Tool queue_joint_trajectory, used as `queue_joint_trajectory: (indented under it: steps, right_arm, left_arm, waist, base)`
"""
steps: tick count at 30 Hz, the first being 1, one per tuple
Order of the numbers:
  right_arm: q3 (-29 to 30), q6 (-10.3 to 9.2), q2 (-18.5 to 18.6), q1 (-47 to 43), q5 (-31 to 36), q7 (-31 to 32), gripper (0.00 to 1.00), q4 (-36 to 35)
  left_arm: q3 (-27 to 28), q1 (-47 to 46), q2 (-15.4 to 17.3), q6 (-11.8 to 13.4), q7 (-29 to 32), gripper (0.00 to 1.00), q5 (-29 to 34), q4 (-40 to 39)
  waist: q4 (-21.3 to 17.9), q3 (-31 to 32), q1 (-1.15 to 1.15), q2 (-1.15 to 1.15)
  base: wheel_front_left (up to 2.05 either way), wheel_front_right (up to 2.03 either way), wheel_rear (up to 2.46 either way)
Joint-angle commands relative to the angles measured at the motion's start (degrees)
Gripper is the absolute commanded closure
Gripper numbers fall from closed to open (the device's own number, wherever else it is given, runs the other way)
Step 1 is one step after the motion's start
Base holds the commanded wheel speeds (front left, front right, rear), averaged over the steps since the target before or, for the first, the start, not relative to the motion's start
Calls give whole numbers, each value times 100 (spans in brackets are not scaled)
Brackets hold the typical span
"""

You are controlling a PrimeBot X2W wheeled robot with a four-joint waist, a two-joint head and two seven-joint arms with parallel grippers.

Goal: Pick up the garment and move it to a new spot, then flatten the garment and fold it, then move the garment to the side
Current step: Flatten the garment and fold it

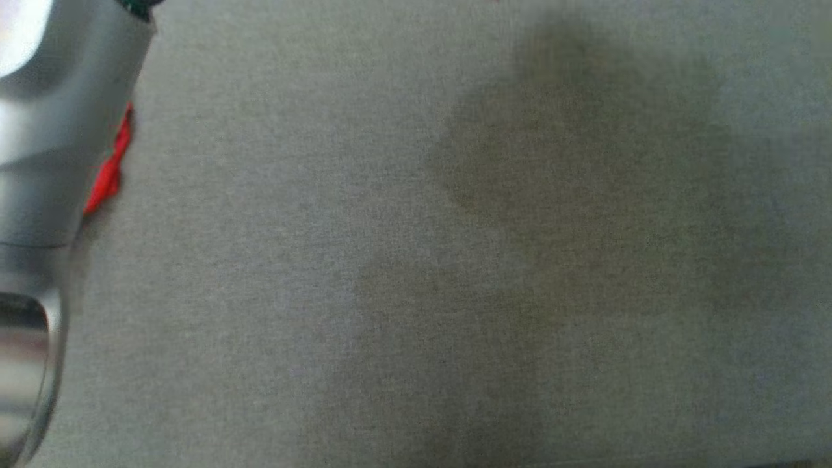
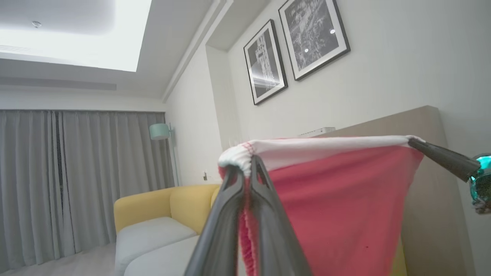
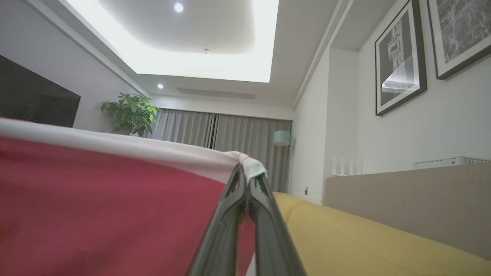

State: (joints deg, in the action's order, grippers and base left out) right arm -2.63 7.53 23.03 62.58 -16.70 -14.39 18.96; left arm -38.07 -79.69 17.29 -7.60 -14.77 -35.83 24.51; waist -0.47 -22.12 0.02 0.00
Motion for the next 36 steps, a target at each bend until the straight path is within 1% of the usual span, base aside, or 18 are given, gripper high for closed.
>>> queue_joint_trajectory:
  steps: [1, 3, 5, 7, 13, 17, 21, 26, 27, 29, 32, 34, 36]
  right_arm:
    - [-30, -4, 86, 40, -29, -33, 100, -125]
    - [-47, -4, 158, 88, -67, -47, 100, -143]
    - [-47, -4, 188, -93, -154, -53, 100, -201]
    - [-52, -4, 201, -462, -238, -57, 100, -281]
    - [17, -4, 86, -2291, -496, -59, 100, -650]
    - [222, -4, -20, -3708, -608, 47, 100, -1087]
    - [483, -4, -62, -5142, -689, 494, 100, -1652]
    - [751, -4, -77, -6853, -961, 1176, 100, -2590]
    - [768, -4, -2, -7507, -1066, 1471, 100, -2990]
    - [805, -4, 59, -8116, -1197, 1736, 100, -3406]
    - [1051, -4, 54, -8734, -1336, 1994, 100, -3942]
    - [1249, -4, 2, -8900, -1353, 2095, 100, -4180]
    - [1395, -4, -44, -8917, -1329, 2182, 100, -4291]
  left_arm:
    - [289, -116, 171, 11, -23, 100, 81, -163]
    - [497, 57, 49, 11, -23, 100, 223, -364]
    - [477, 391, -3, 11, -23, 100, 289, -545]
    - [388, 837, -10, 11, -23, 100, 339, -710]
    - [173, 2548, -56, 11, -23, 100, 468, -994]
    - [-235, 3878, -44, 11, -23, 100, 592, -1237]
    - [-603, 5116, 53, 11, -23, 100, 726, -1395]
    - [-563, 6421, 152, 11, -23, 100, 991, -1576]
    - [-561, 6865, 222, 11, -23, 100, 1131, -1649]
    - [-512, 7279, 283, 11, -23, 100, 1201, -1754]
    - [-470, 7713, 364, 11, -23, 100, 1260, -1969]
    - [-453, 7837, 374, 11, -23, 100, 1255, -2095]
    - [-422, 7829, 296, 11, -23, 100, 1176, -2186]
  waist:
    - [-46, -159, -2, 0]
    - [-42, -187, -2, 0]
    - [-38, -208, -2, 0]
    - [-39, -220, -2, 0]
    - [-33, -86, -2, 0]
    - [-39, 286, -2, 0]
    - [-67, 783, -2, 0]
    - [-71, 1365, -2, 0]
    - [-62, 1549, -2, 0]
    - [-40, 1682, -2, 0]
    - [54, 1814, -2, 0]
    - [140, 1866, -2, 0]
    - [242, 1892, -2, 0]
  base:
    - [0, 0, 0]
    - [0, 0, 0]
    - [0, 0, 0]
    - [0, 0, 0]
    - [0, 0, 0]
    - [0, 0, 0]
    - [0, 0, 0]
    - [0, 0, 0]
    - [0, 0, 0]
    - [0, 0, 0]
    - [0, 0, 0]
    - [0, 0, 0]
    - [0, 0, 0]
